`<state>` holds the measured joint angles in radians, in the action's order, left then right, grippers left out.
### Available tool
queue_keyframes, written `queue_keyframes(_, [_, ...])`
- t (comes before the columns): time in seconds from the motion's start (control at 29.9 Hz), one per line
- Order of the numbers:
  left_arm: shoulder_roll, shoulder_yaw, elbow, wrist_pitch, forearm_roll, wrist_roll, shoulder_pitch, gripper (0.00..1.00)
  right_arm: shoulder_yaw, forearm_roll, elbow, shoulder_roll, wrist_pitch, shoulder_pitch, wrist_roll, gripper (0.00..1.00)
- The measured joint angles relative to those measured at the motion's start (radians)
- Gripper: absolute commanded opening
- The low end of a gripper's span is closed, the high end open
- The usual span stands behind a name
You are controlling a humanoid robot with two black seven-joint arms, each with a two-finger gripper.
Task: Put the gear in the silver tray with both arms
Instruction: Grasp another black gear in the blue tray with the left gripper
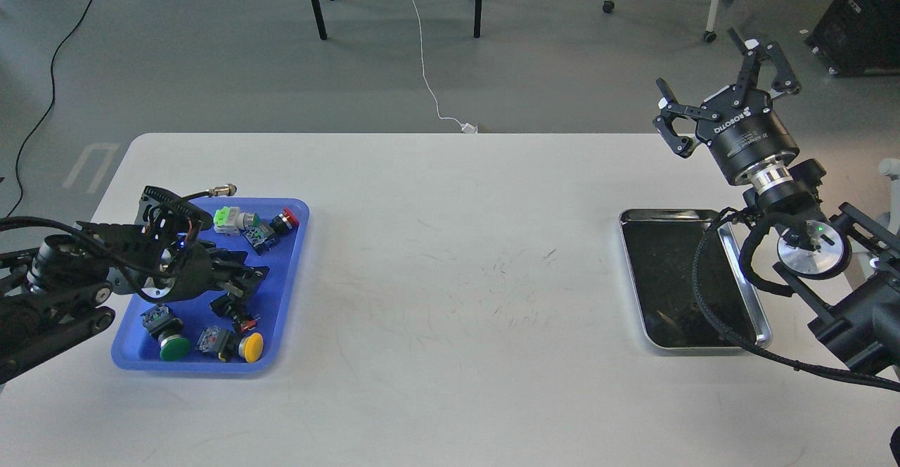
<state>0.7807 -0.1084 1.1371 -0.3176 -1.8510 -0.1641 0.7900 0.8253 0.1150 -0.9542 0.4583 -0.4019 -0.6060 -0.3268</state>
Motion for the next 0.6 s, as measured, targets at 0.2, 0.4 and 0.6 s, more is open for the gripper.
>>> queue_keyframes(0.2, [-0.004,0.001,-0.005,-0.004,0.002,-0.003,0.006,0.46,0.003,0.0,0.0,0.0,0.0,0.0,0.0,0.99])
queue_keyframes(0.4, [0.005,0.0,-0.005,-0.006,0.002,-0.006,0.009,0.46,0.003,0.0,0.0,-0.004,0.0,0.0,0.0,0.99])
queue_keyframes(0.6, [0.014,-0.001,-0.004,-0.005,0.002,-0.007,0.01,0.46,0.003,0.0,0.0,-0.004,0.0,0.0,0.0,0.99])
